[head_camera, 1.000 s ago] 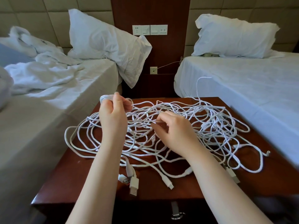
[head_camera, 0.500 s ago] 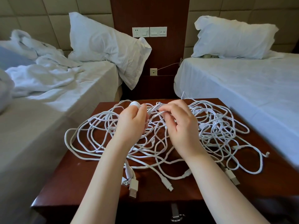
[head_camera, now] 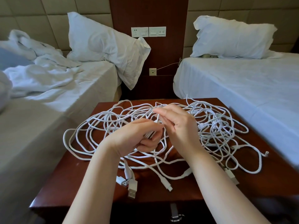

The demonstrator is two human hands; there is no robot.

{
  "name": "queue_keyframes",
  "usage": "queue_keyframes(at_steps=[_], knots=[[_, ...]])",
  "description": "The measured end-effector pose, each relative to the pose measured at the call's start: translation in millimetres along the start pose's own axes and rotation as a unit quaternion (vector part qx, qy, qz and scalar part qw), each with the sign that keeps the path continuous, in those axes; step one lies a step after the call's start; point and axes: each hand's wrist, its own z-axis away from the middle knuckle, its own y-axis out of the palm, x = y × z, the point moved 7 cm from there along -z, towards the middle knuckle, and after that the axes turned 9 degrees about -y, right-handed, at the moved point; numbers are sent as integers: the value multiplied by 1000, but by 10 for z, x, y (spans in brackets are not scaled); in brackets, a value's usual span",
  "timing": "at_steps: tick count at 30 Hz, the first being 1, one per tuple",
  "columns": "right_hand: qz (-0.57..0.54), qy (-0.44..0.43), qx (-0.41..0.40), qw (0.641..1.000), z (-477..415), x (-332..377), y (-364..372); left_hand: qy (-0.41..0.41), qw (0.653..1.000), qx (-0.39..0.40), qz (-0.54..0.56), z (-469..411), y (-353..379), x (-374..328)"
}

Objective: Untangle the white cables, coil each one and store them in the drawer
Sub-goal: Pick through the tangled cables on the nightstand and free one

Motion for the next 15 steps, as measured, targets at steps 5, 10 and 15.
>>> queue_keyframes(at_steps=[5, 10, 15], knots=[[-26, 7, 60, 998, -6, -35, 97, 72, 992, 24, 104, 25, -4, -107], [-5, 57, 130, 990, 8, -54, 226, 158, 956, 20, 245, 31, -92, -255], [-6, 98, 225, 969, 96, -91, 340, 214, 910, -88, 344, 20, -273, -271]])
